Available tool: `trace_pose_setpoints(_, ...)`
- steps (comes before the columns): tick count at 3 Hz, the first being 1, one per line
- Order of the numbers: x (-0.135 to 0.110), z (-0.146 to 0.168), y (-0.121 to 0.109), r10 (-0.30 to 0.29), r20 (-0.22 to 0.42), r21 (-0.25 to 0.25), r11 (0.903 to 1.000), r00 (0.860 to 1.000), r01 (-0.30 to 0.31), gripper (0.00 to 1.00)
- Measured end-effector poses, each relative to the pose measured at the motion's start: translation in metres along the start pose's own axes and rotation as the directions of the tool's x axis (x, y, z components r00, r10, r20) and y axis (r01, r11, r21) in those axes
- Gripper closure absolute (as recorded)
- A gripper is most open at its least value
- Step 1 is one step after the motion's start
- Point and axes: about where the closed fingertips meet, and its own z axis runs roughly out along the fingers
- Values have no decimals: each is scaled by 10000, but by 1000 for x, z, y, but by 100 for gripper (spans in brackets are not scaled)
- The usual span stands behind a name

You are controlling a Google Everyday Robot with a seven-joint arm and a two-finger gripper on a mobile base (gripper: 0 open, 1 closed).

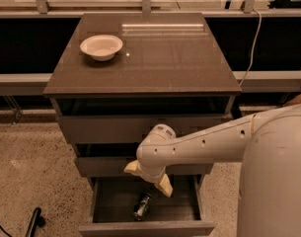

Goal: Pick green can from bottom drawer and place on counter

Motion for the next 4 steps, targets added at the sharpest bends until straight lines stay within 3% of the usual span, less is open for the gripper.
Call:
trace_pose_setpoints(1, 15, 52, 10, -465, -251, 172, 9987, 9986, 469, 0)
trace_pose_setpoints(2, 27, 95, 9, -1374, -529, 1157, 9830, 9891, 1427, 0)
trace_pose_setpoints(3, 28, 104, 4, -1742, -648, 1470, 9722, 9826, 1821, 0)
trace_pose_setpoints(4, 28, 104, 4, -1742, -648, 1470, 9722, 9826, 1821, 0)
